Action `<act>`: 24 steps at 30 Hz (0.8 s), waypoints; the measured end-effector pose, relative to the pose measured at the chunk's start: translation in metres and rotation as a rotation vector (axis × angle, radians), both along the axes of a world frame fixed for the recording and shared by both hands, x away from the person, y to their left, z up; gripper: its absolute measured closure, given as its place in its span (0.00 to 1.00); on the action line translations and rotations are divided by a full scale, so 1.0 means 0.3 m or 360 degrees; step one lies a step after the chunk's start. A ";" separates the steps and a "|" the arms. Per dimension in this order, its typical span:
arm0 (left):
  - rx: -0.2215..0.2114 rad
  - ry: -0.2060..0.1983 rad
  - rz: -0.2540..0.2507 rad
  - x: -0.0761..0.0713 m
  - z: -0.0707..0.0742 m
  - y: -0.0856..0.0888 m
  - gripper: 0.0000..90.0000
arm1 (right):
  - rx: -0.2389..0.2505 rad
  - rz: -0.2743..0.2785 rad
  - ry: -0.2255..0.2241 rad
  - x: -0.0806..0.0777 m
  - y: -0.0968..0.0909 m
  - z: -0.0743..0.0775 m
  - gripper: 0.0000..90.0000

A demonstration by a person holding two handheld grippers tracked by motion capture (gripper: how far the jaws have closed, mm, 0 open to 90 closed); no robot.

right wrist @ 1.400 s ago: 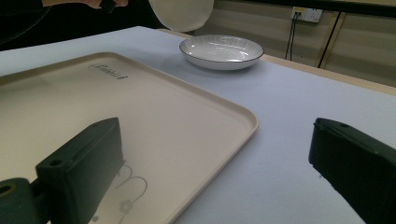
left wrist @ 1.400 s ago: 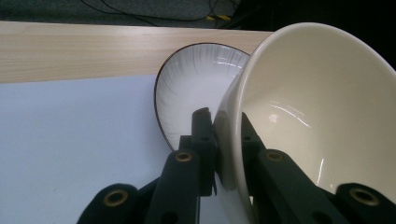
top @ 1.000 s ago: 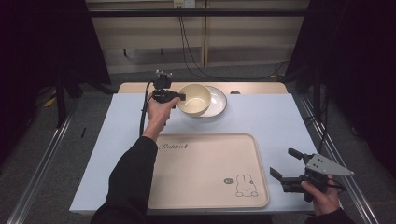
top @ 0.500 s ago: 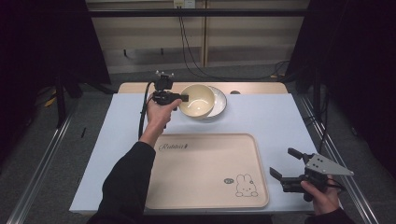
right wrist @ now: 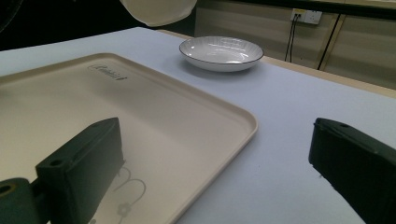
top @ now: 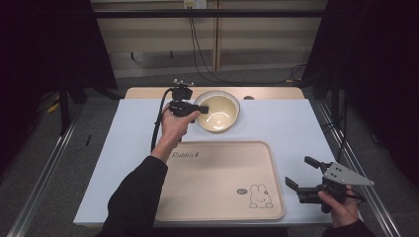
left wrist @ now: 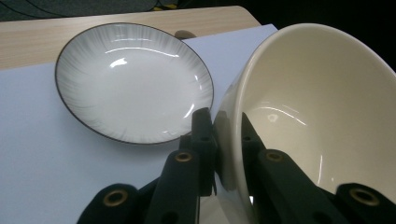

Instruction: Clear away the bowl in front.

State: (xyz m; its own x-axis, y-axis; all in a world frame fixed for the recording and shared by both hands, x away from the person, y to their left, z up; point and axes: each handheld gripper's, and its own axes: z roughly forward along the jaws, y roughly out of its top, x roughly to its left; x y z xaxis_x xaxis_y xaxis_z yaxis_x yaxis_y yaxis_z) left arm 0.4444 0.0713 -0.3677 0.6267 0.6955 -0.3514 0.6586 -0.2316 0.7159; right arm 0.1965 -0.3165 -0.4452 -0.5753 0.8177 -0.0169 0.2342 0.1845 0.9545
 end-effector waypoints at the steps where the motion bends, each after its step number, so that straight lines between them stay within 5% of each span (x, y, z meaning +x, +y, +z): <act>1: 0.0000 0.0000 0.0000 0.000 0.000 0.000 0.93 | 0.0000 0.0000 0.0000 0.000 0.000 0.000 0.03; 24: 0.0032 0.0094 -0.0193 -0.055 -0.070 -0.173 0.92 | 0.0005 -0.0016 -0.0025 0.001 0.003 -0.001 0.03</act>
State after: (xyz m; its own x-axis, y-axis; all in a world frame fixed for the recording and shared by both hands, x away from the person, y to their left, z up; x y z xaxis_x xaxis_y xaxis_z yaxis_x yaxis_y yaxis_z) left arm 0.4279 0.0195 -0.3885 0.6851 0.6233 -0.3769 0.6658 -0.3260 0.6712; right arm 0.1967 -0.3155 -0.4456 -0.5669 0.8235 -0.0234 0.2209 0.1792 0.9587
